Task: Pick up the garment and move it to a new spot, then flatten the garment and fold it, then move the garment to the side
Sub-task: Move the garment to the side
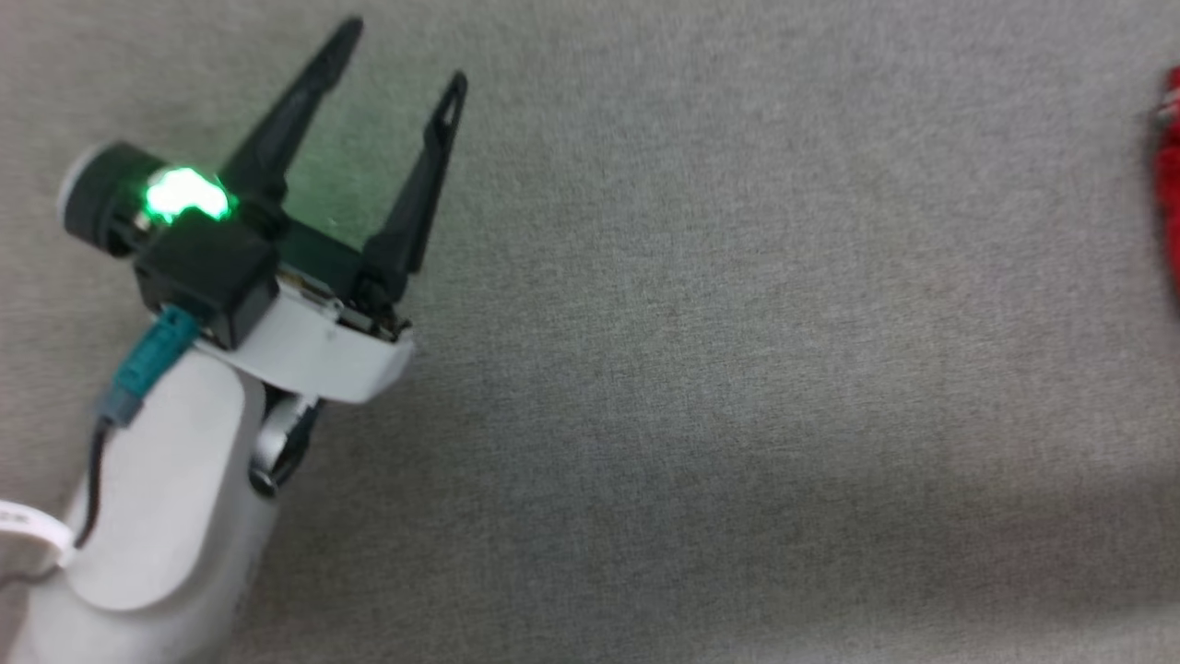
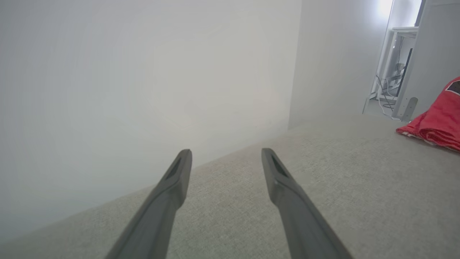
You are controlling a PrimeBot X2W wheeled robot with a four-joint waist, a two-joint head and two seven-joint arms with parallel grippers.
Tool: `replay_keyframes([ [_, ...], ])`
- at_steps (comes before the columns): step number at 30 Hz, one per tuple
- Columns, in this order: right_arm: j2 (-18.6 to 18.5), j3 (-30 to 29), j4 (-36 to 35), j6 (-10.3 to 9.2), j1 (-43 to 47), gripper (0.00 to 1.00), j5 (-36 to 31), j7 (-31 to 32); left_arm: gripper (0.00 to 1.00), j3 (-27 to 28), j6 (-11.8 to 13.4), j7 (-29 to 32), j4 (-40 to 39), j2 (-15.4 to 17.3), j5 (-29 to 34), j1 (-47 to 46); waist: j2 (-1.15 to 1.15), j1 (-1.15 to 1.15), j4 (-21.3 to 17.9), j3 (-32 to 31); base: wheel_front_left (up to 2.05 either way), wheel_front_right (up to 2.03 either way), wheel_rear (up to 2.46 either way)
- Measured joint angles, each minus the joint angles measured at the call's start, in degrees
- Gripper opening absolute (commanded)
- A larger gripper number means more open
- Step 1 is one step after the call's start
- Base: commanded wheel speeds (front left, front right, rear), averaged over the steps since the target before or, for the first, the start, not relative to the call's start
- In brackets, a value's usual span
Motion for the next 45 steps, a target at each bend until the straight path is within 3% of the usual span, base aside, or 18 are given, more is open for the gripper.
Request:
replay_keyframes([
  [13,0.9,4.0,18.6,0.0,-13.7,0.0,-9.5,-10.0,1.0,-0.6,0.0,0.0,-0.3,2.0,0.0,-3.2,0.0,0.0,-0.2,5.4,0.0,0.0,0.0],
  [14,1.0,4.2,19.6,0.0,-14.1,0.32,-9.7,-10.6,1.0,-0.6,0.0,0.0,-0.2,1.9,0.0,-3.2,0.0,0.0,-0.2,5.1,0.0,0.0,0.0],
  [15,1.1,4.3,20.8,0.0,-14.6,0.96,-9.8,-11.4,1.0,-0.5,0.0,0.0,-0.1,1.9,0.0,-3.1,0.0,0.0,-0.2,4.9,0.0,0.0,0.0],
  [16,1.1,4.5,21.7,0.0,-14.9,1.0,-9.8,-12.1,1.0,-0.4,0.0,0.0,0.0,1.8,0.0,-3.0,0.0,0.0,-0.2,4.6,0.0,0.0,0.0],
  [22,0.7,6.6,24.6,0.0,-15.2,1.0,-9.0,-15.1,1.0,0.3,0.0,0.0,1.3,-0.1,-0.3,-0.9,0.0,0.0,0.0,1.8,0.0,0.0,0.0],
  [27,0.9,12.6,23.2,0.0,-13.4,1.0,-6.5,-15.6,1.0,2.0,0.0,0.0,3.1,-2.9,-1.1,2.5,0.0,0.0,0.5,-1.7,0.0,0.0,0.0],
  [34,5.2,24.0,16.6,0.0,-6.2,1.0,-0.6,-17.3,1.0,5.5,0.1,0.0,7.4,-6.8,-2.5,10.3,0.0,0.0,2.1,-7.9,0.0,0.0,0.0],
  [39,8.1,29.3,11.6,0.0,0.8,1.0,3.9,-21.8,1.0,8.9,0.1,0.0,10.2,-8.6,-3.0,16.6,0.0,0.0,3.7,-12.9,0.0,0.0,0.0],
  [45,12.2,33.1,10.3,0.0,5.9,1.0,4.9,-27.1,1.0,13.4,0.1,0.0,11.9,-10.0,-3.2,23.9,0.0,0.0,5.7,-19.1,0.0,0.0,0.0],
])
